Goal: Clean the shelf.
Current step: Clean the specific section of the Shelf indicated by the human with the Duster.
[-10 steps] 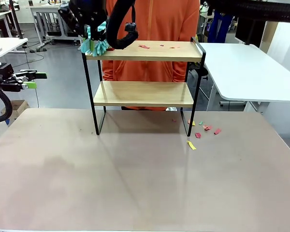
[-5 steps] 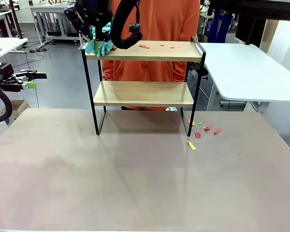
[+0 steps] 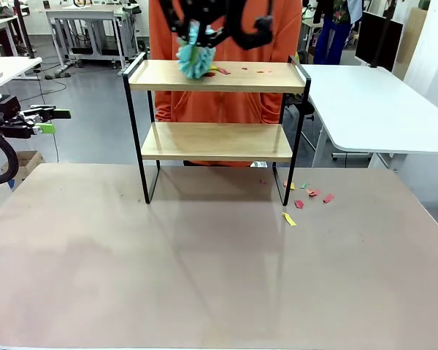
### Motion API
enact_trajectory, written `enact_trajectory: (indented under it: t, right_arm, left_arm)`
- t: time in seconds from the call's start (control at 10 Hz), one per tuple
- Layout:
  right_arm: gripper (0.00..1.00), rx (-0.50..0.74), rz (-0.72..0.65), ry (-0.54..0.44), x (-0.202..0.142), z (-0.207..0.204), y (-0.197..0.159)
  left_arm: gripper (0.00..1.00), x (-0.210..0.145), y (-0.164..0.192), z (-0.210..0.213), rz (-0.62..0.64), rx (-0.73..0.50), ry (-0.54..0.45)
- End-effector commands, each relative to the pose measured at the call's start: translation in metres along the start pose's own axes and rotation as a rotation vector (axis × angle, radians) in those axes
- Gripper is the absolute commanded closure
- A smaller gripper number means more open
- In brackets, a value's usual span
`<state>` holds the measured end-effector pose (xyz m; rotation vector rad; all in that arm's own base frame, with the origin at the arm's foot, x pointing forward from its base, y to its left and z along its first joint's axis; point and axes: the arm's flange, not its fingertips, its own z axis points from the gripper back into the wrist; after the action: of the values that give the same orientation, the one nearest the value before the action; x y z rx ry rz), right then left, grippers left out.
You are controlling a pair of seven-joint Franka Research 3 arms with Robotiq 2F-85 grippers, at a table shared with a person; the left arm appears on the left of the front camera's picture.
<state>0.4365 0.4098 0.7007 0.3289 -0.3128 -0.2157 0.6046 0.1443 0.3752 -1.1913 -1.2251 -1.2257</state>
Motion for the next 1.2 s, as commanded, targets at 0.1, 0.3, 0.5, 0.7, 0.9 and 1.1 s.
enact_trajectory:
  t: [0.1,0.3,0.5,0.7,0.9,1.1]
  right_arm:
    - [0.87,-0.008,0.03,0.074,0.007,0.002,-0.064]
    - [0.87,-0.035,0.034,0.076,0.013,-0.001,-0.082]
    - [0.87,-0.079,0.018,0.07,0.02,0.007,-0.101]
    - [0.87,-0.133,0.013,0.068,0.029,0.016,-0.122]
    - [0.87,-0.202,0.002,0.062,0.038,0.022,-0.144]
    - [0.87,-0.265,-0.017,0.009,0.042,0.036,-0.165]
  left_arm:
    - [0.0,0.003,-0.001,-0.001,-0.016,0.002,0.003]
    - [0.0,0.003,-0.001,-0.001,-0.016,0.002,0.003]
    - [0.0,0.003,-0.001,-0.001,-0.016,0.002,0.003]
    - [0.0,0.003,-0.001,-0.001,-0.016,0.002,0.003]
    - [0.0,0.003,-0.001,-0.001,-0.016,0.002,0.003]
    - [0.0,0.003,-0.001,-0.001,-0.016,0.002,0.003]
